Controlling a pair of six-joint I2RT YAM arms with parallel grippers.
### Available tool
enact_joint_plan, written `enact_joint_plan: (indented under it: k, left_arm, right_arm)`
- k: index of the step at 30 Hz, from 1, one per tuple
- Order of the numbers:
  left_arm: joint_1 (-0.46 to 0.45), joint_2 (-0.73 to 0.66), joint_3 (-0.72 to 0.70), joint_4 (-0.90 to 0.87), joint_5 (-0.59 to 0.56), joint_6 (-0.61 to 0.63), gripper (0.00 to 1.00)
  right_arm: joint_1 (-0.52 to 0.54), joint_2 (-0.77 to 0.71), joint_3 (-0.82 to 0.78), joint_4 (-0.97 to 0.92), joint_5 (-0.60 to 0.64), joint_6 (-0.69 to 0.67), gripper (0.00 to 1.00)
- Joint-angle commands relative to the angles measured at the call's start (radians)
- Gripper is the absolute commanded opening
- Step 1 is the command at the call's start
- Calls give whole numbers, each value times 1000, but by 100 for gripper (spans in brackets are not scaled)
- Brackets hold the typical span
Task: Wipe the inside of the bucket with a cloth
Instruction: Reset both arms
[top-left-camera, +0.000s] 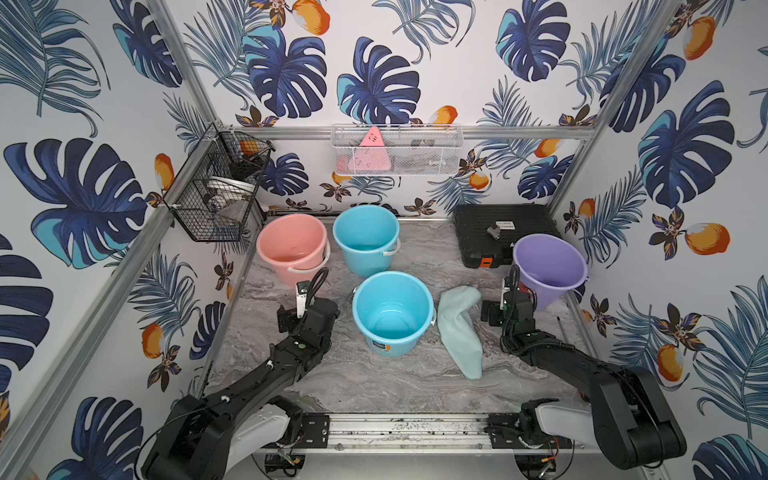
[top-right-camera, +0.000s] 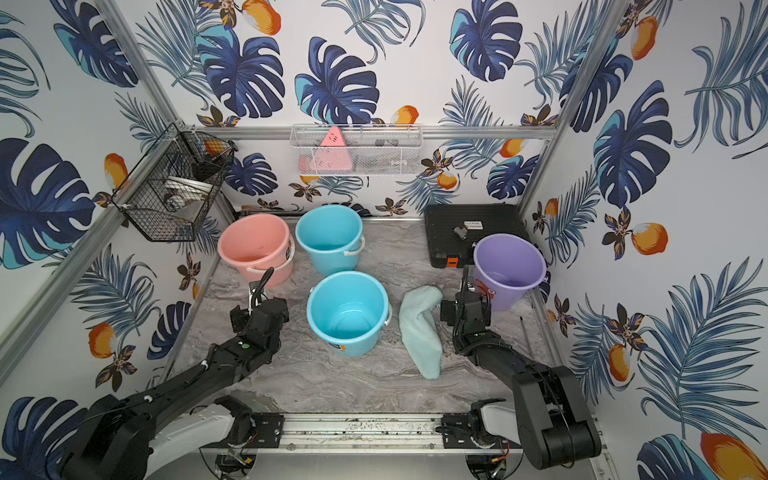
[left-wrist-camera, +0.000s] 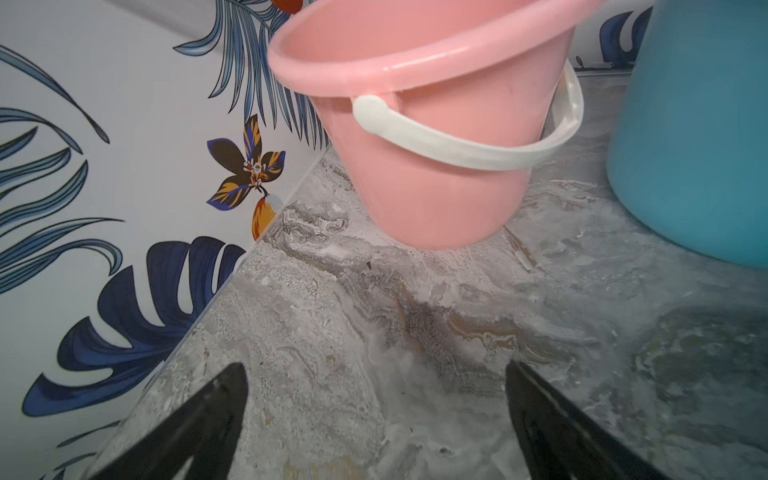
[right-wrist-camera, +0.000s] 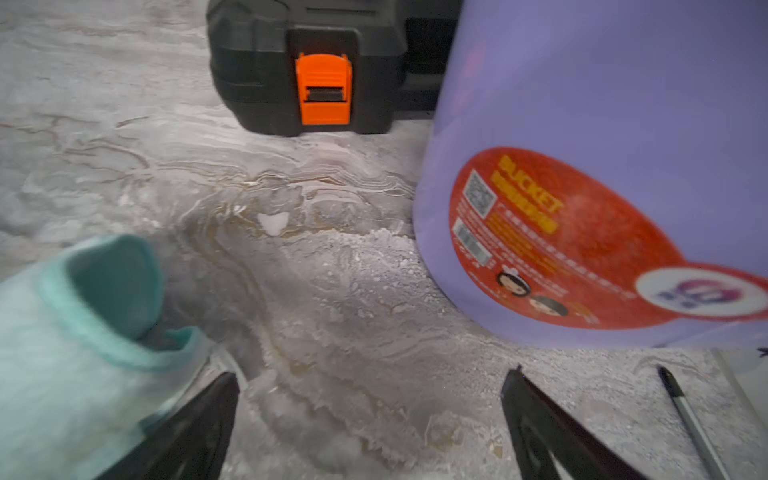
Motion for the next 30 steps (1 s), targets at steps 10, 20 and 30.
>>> enact_joint_plan:
  k: [10,20,30]
  left_arm:
    - [113,208,-68,774,344,349,99]
    - [277,409,-87,1000,609,227,99]
    - [284,395,-4,820,647,236,99]
  right_arm:
    - [-128,208,-66,620,-240,-7,100]
    - [-187,343,-37,683,-317,18,100]
    - [-185,375,44,585,-160,76,100]
